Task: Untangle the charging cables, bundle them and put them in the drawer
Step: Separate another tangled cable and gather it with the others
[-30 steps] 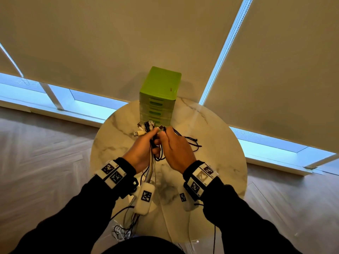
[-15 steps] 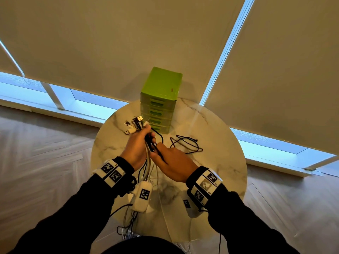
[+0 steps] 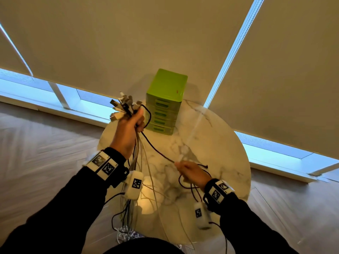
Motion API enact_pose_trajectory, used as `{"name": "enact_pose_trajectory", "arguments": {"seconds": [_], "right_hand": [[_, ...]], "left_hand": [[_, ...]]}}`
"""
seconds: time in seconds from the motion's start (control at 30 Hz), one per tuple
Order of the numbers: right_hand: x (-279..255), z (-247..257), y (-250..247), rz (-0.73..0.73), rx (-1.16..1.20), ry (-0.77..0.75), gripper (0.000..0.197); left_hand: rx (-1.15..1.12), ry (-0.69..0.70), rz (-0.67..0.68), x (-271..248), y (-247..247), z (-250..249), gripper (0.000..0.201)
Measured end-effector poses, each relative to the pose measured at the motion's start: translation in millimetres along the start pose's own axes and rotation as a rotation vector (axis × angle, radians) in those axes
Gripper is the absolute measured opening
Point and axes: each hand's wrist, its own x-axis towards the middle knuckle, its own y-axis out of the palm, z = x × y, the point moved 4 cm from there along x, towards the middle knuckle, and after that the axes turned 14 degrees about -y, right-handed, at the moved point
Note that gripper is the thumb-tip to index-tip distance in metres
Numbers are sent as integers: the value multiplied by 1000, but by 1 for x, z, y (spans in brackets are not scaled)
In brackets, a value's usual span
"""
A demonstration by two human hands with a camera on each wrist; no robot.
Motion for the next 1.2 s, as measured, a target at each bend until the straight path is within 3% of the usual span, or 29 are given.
{"name": "enact_pose_trajectory", "arguments": {"seconds": [0.03,0.1,0.13,0.2,0.3,0.43,0.57,0.7,0.9,1.0,1.1,1.2], "right_hand": [[10,8,-6,-122,-74,-41,43],[27,33,-15,-362,-165,-136,42],[32,50,-16,-459,-173,-190,39],[36,82,-11,-537,-157,-322,31],[32,110,5,-429,-216,-444,24],[24,118,18,-279,-260,-462,26],[25,117,23,-168,-299,-519,22],[20,114,25,-34,-334,-545,15],[6,82,28,168,-125,-370,33],[-2,49,26,286,6,-211,38],[-17,8,19,409,-86,-67,37],[-21,-21,-4,318,-135,29,36]], "left_hand": [[83,-12,10,-4,6,6,17],[244,-68,-16,-10,14,26,28],[265,-78,-2,-14,18,35,12],[261,-135,18,-23,27,49,12],[169,-225,29,-29,36,62,23],[-28,-371,61,-29,38,68,45],[-123,-403,39,-30,35,60,29],[-57,-361,-81,-20,25,57,29],[-184,-274,-184,3,6,35,26],[-267,-239,-218,13,-5,20,26],[-279,-133,-252,23,-20,-3,30],[-144,-63,-262,26,-29,-19,29]]}}
